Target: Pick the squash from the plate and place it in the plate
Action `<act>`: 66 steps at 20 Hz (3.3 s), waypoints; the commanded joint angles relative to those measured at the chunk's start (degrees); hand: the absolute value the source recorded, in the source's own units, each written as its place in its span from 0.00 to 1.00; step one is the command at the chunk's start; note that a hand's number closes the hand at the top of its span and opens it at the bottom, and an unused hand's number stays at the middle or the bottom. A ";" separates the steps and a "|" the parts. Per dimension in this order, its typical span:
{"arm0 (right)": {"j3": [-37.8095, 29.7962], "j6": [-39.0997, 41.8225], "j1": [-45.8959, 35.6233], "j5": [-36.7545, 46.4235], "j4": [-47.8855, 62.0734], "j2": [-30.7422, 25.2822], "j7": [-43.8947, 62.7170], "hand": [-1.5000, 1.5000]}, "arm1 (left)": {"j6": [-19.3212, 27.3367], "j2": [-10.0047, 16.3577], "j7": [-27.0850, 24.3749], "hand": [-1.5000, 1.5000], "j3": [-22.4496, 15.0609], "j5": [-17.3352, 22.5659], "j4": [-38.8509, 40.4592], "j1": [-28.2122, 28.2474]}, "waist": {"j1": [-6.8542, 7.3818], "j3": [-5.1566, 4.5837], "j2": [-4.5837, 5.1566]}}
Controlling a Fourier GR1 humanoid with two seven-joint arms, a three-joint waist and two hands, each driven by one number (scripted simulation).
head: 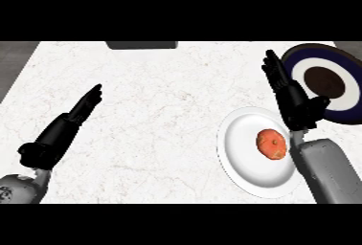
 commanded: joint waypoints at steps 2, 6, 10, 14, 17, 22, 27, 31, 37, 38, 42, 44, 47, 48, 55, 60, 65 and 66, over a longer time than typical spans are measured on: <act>0.27 14.82 1.30 -9.49 -3.44 -1.91 -0.63 1.00 | 3.59 -0.22 2.20 0.50 3.19 0.58 2.09 4.00 | 0.15 -1.33 0.01; 5.68 33.68 2.23 -18.72 -4.96 -2.70 -2.45 1.00 | 11.04 -5.28 6.14 0.50 5.12 2.19 7.23 6.89 | 2.08 -1.11 0.60; 5.01 20.49 -4.16 15.58 -10.72 -21.48 -17.95 1.00 | 11.75 -7.44 7.93 0.50 4.12 3.29 8.13 8.11 | -1.16 -1.29 -0.53; -0.32 25.04 10.14 -3.16 5.02 -10.76 -30.10 1.00 | 15.36 -10.54 7.45 0.50 3.67 1.60 9.20 7.47 | -0.09 -0.88 1.65; 1.04 38.53 10.53 -10.40 8.57 -9.73 -37.11 0.00 | 16.35 -11.95 8.53 0.50 2.36 0.77 8.81 6.27 | 0.79 -0.87 1.61; 5.09 43.16 7.28 7.11 14.20 -20.08 -53.77 0.00 | 16.89 -13.22 7.27 0.50 2.28 -0.24 10.11 6.45 | 1.15 -1.14 0.84; 8.22 28.73 3.46 20.10 14.97 -24.04 -57.39 0.00 | 16.62 -12.65 10.45 0.50 2.58 -0.78 11.09 3.89 | 0.62 -1.23 0.63; 9.79 26.15 -0.68 25.43 17.10 -26.82 -55.59 0.00 | 19.08 -15.50 7.93 0.50 0.77 -3.06 9.86 7.91 | 0.65 -1.34 0.36; 16.79 30.21 -6.40 33.17 14.31 -28.49 -46.19 0.00 | 15.57 -13.85 9.46 0.50 4.46 -1.42 13.42 3.43 | 0.19 -1.46 0.34; 18.89 29.55 -5.39 34.88 13.14 -26.79 -44.10 0.00 | 17.32 -14.49 11.34 0.50 3.54 -2.28 10.93 4.09 | 0.23 -1.43 0.21; 20.17 30.72 -7.33 39.20 17.45 -25.91 -45.34 0.00 | 16.35 -14.46 11.87 0.50 3.91 -3.02 9.71 4.85 | 0.32 -1.39 0.29; 19.37 28.83 -7.76 41.83 22.29 -25.74 -49.89 0.00 | 16.82 -14.72 13.36 0.50 3.95 -4.18 8.21 4.95 | 0.32 -1.36 0.32; 20.31 28.86 -5.81 43.51 18.08 -22.62 -44.36 0.00 | 16.83 -18.22 11.25 0.50 4.47 -5.35 14.82 1.83 | -0.45 -1.41 0.26; 19.22 30.84 -9.66 43.90 23.72 -21.77 -46.27 0.00 | 14.65 -15.55 8.15 0.50 5.51 -4.38 10.94 7.85 | 0.31 -1.39 0.30; 18.21 29.57 -5.77 48.95 22.26 -21.30 -48.50 0.00 | 13.12 -16.07 11.66 0.50 7.19 -6.04 8.39 7.41 | -0.20 -1.39 0.20; 16.56 31.63 -7.87 50.73 22.02 -18.88 -47.17 0.00 | 12.81 -18.77 8.90 0.50 9.32 -7.45 14.84 4.25 | -0.47 -1.42 0.23; 16.14 31.15 -7.96 54.03 25.34 -16.99 -48.24 0.00 | 13.53 -20.35 12.50 0.50 8.48 -9.34 10.24 5.33 | -0.17 -1.39 0.23; 15.18 29.43 -10.46 53.66 30.93 -15.63 -50.66 0.00 | 10.61 -19.25 9.83 0.50 10.26 -7.85 14.38 4.16 | 0.05 -1.39 0.38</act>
